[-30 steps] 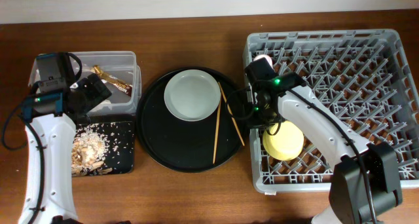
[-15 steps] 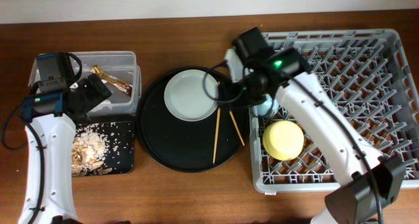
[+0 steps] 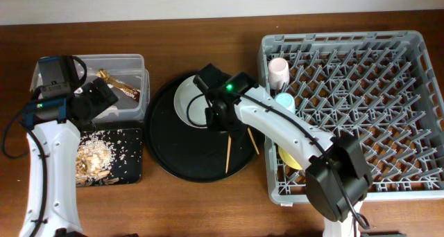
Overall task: Sort waste into correct bins and load items into the dishwasher rack
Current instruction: 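Reach the right gripper to the chopsticks on the round tray and grasp one, then carry the chopstick into the rack and stand it upright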
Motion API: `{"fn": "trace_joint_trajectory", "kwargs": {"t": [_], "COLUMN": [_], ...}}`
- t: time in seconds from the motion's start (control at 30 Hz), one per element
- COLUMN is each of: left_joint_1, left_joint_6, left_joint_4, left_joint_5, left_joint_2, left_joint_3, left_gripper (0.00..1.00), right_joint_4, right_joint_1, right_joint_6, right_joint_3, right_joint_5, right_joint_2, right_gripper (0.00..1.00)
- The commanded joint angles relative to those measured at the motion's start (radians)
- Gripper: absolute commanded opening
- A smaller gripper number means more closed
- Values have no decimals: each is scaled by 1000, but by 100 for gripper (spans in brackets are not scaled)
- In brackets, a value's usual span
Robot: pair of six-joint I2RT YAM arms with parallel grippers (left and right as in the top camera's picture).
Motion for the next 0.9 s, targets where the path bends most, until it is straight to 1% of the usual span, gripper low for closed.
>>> {"fn": "trace_joint_trajectory", "kwargs": {"t": [0.0, 0.07, 0.23, 0.27, 0.3, 0.37, 0.47, 0.6, 0.67, 0.77, 0.87], "left_joint_1": [2, 2, 2, 2, 2, 2, 2, 2, 2, 2, 2], "left_joint_6": [13, 13, 13, 13, 13, 13, 13, 13, 13, 13, 13], "left_joint_4": [-1, -1, -1, -1, -1, -1, -1, -1, -1, -1, -1], "left_joint_5": [0, 0, 0, 0, 0, 0, 0, 0, 0, 0, 0], "left_joint_2": [-15, -15, -15, -15, -15, -15, -15, -15, -15, -15, -15], "left_joint_3": [15, 15, 15, 15, 15, 15, 15, 15, 15, 15, 15], "left_gripper": [99, 99, 99, 99, 99, 99, 99, 99, 99, 99, 99], "right_joint_4": [48, 158, 292, 345, 368, 415, 415, 416, 411, 391, 307], "right_joint_1": [5, 3, 3, 3, 3, 5, 5, 5, 5, 3, -18], "right_joint_6": [110, 117, 117, 117, 117, 117, 117, 118, 140, 140, 139], "right_joint_3": [-85, -191, -298, -325, -336, -362, -365, -365, -365, -362, -309], "right_joint_5": [92, 91, 92, 92, 91, 91, 96, 99, 99, 98, 99], "right_joint_2": [16, 16, 16, 16, 16, 16, 16, 19, 21, 8, -71], "right_gripper": [26, 26, 24, 24, 20, 19, 18, 11, 4, 4, 4]}}
